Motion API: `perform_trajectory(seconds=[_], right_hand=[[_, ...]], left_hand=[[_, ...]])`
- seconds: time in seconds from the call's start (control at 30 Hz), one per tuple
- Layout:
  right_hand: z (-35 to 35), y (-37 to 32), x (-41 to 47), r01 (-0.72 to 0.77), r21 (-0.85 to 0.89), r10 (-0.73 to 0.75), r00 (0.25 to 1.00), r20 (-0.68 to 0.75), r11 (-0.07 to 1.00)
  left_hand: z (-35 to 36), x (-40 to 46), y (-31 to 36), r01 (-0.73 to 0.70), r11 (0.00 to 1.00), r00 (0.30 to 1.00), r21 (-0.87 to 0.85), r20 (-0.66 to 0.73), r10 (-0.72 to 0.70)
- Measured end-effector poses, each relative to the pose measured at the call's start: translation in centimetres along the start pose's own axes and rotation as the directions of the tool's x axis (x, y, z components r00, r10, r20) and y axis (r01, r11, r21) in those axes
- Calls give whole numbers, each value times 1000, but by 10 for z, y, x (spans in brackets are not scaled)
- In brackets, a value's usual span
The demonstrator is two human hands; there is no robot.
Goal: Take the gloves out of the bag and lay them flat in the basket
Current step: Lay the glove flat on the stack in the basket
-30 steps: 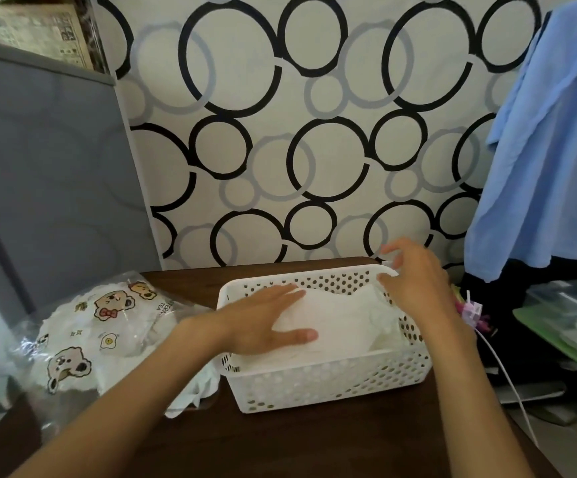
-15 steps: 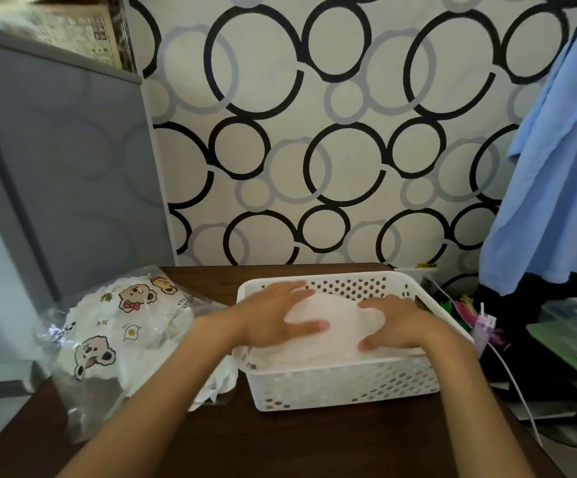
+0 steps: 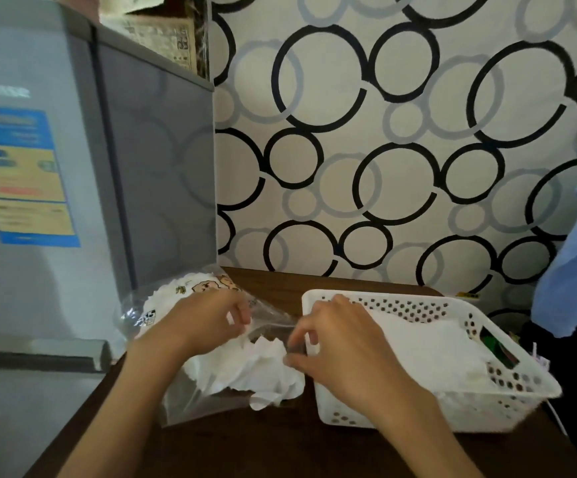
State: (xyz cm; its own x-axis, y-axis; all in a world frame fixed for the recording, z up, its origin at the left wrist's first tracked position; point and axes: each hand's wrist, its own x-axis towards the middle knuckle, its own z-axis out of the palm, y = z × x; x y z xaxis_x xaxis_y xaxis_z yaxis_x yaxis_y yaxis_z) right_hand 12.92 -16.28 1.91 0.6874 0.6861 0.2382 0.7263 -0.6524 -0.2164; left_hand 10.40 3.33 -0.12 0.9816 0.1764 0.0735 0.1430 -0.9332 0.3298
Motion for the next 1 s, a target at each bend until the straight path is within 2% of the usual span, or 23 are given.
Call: perform_trajectory(seconds=[0.13,0.27,0.37,0.5,0.6,0.7,0.8,0.9,1.0], right_hand=[[27,-21,20,-109,-312,158,978,134,944],[34,-24,29,-127,-370,172,981,91,920],[38,-20,30,-132,-271,154,986,62,954],[39,-13,37,-142,45,135,982,129,989],[38,-11,42,-136,253,113,988,103,958],[42,-10,43,-124,321,128,992,10,939],[39,-12,42,-143,410,178,983,-48,901],[30,-9,41,-176,429,195,981,-1,886],[25,-6,36,-170,271,140,982,127,947]], left_hand=[[-7,-2,-16,-36,992,997,-124,-71,27],[-12,-3,-22,-81,986,993,-143,-97,67],[-12,-3,-23,-111,986,993,-121,-57,104],[-16,-6,-23,-175,973,981,-148,62,186],[-14,-5,-17,-200,971,977,-132,50,208],[-9,-3,-15,-214,956,976,-202,5,219],[-9,-2,-20,-169,953,984,-253,11,178],[-9,-2,-29,-111,963,994,-247,-25,108],[-10,-5,-35,-60,958,998,-280,-33,53]])
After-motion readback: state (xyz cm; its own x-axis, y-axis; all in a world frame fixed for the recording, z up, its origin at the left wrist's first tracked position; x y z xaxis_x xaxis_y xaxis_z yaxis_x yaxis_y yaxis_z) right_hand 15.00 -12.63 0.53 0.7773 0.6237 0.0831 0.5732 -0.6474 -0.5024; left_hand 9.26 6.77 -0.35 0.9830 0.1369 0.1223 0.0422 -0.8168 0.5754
